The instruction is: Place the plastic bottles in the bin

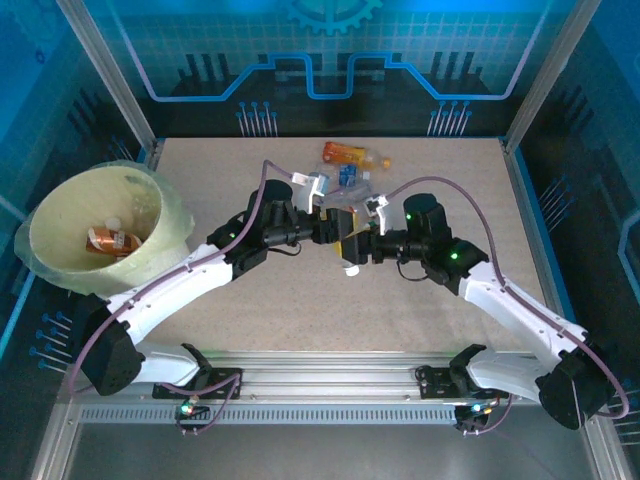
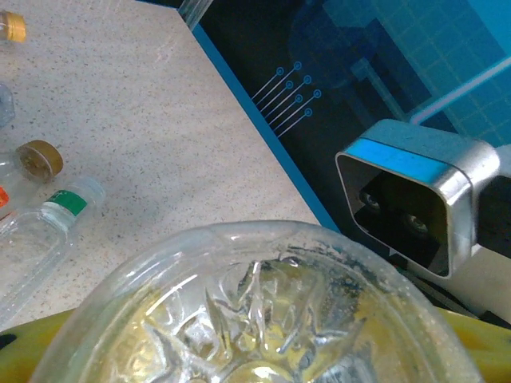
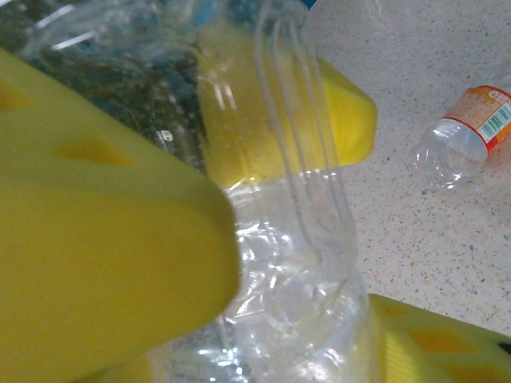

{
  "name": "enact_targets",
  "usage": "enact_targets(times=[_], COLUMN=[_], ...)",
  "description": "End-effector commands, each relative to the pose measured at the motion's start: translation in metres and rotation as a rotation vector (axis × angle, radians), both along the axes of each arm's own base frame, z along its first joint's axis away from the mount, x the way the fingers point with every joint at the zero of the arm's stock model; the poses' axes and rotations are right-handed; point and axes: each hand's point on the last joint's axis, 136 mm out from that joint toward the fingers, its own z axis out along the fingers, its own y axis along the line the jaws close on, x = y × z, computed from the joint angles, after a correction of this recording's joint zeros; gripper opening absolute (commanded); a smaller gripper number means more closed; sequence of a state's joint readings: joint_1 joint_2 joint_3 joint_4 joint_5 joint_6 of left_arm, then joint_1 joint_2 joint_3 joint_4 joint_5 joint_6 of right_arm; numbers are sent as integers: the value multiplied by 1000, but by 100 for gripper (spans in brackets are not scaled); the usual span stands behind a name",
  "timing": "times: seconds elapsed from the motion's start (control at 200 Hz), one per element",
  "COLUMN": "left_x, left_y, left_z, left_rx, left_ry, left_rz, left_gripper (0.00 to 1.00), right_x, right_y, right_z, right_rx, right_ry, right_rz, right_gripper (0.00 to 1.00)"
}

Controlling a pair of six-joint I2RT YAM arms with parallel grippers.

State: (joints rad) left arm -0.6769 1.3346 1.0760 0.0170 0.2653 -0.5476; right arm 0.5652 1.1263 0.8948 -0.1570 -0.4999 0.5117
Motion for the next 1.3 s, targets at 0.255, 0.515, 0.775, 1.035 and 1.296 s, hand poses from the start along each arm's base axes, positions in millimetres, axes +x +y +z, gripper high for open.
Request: enact_targets(times=[0.255, 0.515, 0.775, 1.035, 1.296], left_x=[16, 22, 15, -19, -37], left_y=[34, 79, 134, 182, 239], left_z=[1, 1, 26, 104, 181], left_rx=[74, 169, 190, 176, 271], left_ry=[-41, -53, -121, -275, -504], left_rz=[215, 370, 493, 556, 773], left_gripper=[56, 56, 56, 57, 57], right_x=[-5, 5, 16, 26, 30], right_y=[-5, -24, -38, -51, -59], right_z=[17, 17, 12, 15, 12], right_rx=[-80, -103, -103, -118, -113], right_ry=[-129, -171, -179, -215, -226], right_rz=[16, -125, -245, -335, -392], right_gripper=[100, 100, 100, 100, 100])
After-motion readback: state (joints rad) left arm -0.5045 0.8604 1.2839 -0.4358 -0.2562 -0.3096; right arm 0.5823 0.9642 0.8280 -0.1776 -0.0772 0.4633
